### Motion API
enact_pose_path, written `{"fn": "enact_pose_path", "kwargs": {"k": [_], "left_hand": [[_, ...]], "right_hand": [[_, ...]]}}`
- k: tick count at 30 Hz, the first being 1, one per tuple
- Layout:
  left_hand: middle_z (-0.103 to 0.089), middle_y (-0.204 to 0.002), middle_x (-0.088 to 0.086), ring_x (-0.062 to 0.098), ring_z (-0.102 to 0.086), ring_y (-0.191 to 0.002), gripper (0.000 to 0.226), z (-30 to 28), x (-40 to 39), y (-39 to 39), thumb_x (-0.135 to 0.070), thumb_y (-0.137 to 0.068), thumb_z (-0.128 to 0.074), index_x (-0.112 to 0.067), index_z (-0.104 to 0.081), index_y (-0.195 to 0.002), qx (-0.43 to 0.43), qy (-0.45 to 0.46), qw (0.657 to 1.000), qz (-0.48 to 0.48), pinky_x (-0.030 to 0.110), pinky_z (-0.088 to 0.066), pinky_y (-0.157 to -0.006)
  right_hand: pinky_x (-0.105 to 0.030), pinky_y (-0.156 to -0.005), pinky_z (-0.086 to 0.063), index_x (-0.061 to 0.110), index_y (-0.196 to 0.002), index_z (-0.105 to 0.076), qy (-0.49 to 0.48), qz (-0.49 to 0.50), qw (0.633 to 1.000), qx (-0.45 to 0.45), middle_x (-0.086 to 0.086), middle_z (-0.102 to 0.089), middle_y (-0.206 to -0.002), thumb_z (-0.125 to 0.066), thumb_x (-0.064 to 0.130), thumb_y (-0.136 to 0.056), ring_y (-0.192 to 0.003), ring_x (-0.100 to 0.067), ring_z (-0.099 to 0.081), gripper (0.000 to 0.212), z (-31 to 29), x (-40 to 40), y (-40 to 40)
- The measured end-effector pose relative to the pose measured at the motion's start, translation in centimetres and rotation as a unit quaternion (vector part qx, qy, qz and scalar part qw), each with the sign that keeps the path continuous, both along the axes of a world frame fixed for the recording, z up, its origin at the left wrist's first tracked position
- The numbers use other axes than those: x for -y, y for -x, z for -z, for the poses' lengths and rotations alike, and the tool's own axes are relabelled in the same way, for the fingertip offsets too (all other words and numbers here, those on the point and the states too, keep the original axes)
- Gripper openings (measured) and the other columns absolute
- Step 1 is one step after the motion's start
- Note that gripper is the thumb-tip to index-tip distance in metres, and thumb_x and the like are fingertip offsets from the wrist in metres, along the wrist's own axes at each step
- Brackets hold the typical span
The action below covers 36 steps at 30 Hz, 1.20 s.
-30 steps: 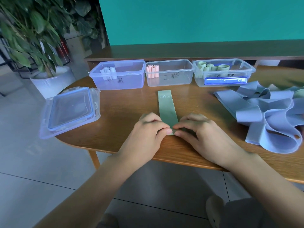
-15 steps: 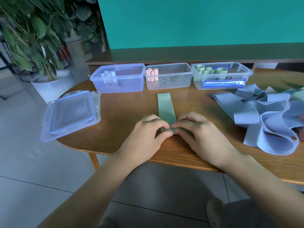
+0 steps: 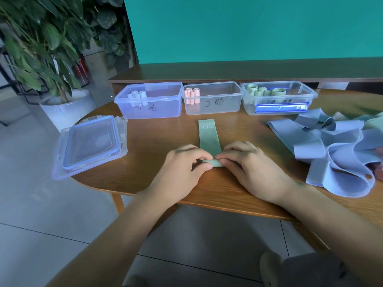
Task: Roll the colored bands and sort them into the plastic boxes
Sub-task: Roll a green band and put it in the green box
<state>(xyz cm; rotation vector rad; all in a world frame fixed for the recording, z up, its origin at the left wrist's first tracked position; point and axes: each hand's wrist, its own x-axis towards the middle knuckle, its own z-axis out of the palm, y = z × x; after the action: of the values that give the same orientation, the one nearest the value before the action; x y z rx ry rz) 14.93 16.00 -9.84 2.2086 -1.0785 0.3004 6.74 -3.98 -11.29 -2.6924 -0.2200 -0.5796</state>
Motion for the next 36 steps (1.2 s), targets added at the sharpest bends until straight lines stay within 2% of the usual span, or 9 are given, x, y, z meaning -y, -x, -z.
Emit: {"fn": "enact_pose_path", "kwargs": {"k": [5, 8, 14, 18, 22, 24, 27, 31, 36], "left_hand": [[-0.064, -0.099, -0.014, -0.001, -0.055, -0.092, 0.014, 0.1, 0.3, -0.3, -0.024, -0.094, -0.068, -0.024, -0.075, -0.106, -0.001, -0.012, 1.000, 0.001, 0.001, -0.035, -0.081], [-0.066, -0.104, -0.010, 0.003, -0.057, -0.095, 0.016, 0.1, 0.5, -0.6, -0.027, -0.097, -0.064, -0.022, -0.075, -0.108, 0.006, -0.023, 1.000, 0.002, 0.011, -0.040, -0.086], [-0.066, -0.106, -0.005, 0.010, -0.059, -0.098, 0.019, 0.4, 0.7, -0.9, -0.026, -0.098, -0.063, -0.019, -0.075, -0.111, 0.036, -0.011, 0.999, -0.014, 0.017, -0.042, -0.088], [-0.066, -0.100, -0.009, 0.007, -0.057, -0.095, 0.011, 0.3, 0.8, -1.0, -0.024, -0.095, -0.066, -0.022, -0.075, -0.103, 0.046, 0.004, 0.999, -0.006, 0.021, -0.046, -0.085], [-0.059, -0.101, -0.017, -0.001, -0.047, -0.095, 0.018, 0.2, 0.9, -1.3, -0.034, -0.093, -0.068, -0.026, -0.072, -0.108, 0.016, -0.019, 1.000, -0.009, 0.007, -0.036, -0.081], [-0.060, -0.104, -0.016, 0.001, -0.049, -0.099, 0.021, 0.3, 1.0, -1.6, -0.033, -0.093, -0.068, -0.025, -0.071, -0.113, 0.009, -0.028, 1.000, -0.011, 0.014, -0.040, -0.087], [-0.063, -0.106, -0.012, 0.005, -0.051, -0.101, 0.021, 0.2, 1.2, -2.1, -0.032, -0.096, -0.065, -0.024, -0.073, -0.113, 0.012, -0.029, 0.999, -0.009, 0.023, -0.043, -0.091], [-0.064, -0.108, -0.007, 0.008, -0.053, -0.103, 0.023, 0.4, 1.6, -2.6, -0.032, -0.097, -0.062, -0.022, -0.075, -0.113, 0.019, -0.024, 0.999, -0.015, 0.022, -0.041, -0.092], [-0.064, -0.107, -0.004, 0.012, -0.055, -0.103, 0.021, 0.6, 1.7, -2.6, -0.025, -0.096, -0.065, -0.018, -0.075, -0.114, 0.066, -0.007, 0.997, -0.032, 0.014, -0.035, -0.091]], "right_hand": [[-0.042, -0.089, -0.051, 0.024, -0.117, -0.072, 0.004, 0.002, 0.999, 0.048, 0.006, -0.060, -0.111, -0.052, 0.033, -0.102, -0.102, -0.020, -0.057, 0.027, -0.1, -0.1, 0.1], [-0.032, -0.089, -0.051, 0.020, -0.114, -0.074, -0.001, -0.013, 0.998, 0.068, 0.005, -0.062, -0.109, -0.061, 0.025, -0.099, -0.099, -0.016, -0.061, 0.020, -0.3, 0.0, 0.2], [-0.022, -0.093, -0.045, 0.020, -0.113, -0.074, -0.014, -0.025, 0.998, 0.056, 0.006, -0.062, -0.110, -0.065, 0.025, -0.098, -0.101, -0.013, -0.059, 0.019, -0.2, 0.4, -0.5], [-0.014, -0.091, -0.037, 0.023, -0.115, -0.074, -0.023, -0.036, 0.999, 0.032, 0.010, -0.061, -0.110, -0.061, 0.028, -0.100, -0.102, -0.007, -0.054, 0.021, -0.2, 1.0, -1.1], [-0.022, -0.094, -0.041, 0.026, -0.117, -0.073, -0.024, -0.031, 0.999, 0.008, 0.009, -0.061, -0.112, -0.055, 0.032, -0.102, -0.106, -0.010, -0.053, 0.024, -0.2, 1.5, -1.9], [-0.027, -0.095, -0.043, 0.026, -0.118, -0.073, -0.015, -0.024, 1.000, 0.012, 0.008, -0.060, -0.113, -0.055, 0.031, -0.102, -0.107, -0.012, -0.053, 0.024, -0.3, 1.3, -2.0], [-0.025, -0.095, -0.045, 0.021, -0.119, -0.073, -0.014, -0.027, 0.999, 0.045, 0.005, -0.062, -0.113, -0.062, 0.024, -0.100, -0.107, -0.013, -0.055, 0.022, -0.5, 1.2, -1.8], [-0.029, -0.096, -0.048, 0.020, -0.118, -0.072, -0.013, -0.038, 0.998, 0.038, 0.006, -0.063, -0.114, -0.066, 0.022, -0.097, -0.106, -0.013, -0.058, 0.022, -0.6, 1.3, -2.0], [-0.031, -0.099, -0.045, 0.023, -0.123, -0.070, -0.004, -0.024, 1.000, 0.013, 0.006, -0.062, -0.119, -0.059, 0.028, -0.100, -0.111, -0.015, -0.055, 0.026, -0.5, 1.6, -2.7]]}}
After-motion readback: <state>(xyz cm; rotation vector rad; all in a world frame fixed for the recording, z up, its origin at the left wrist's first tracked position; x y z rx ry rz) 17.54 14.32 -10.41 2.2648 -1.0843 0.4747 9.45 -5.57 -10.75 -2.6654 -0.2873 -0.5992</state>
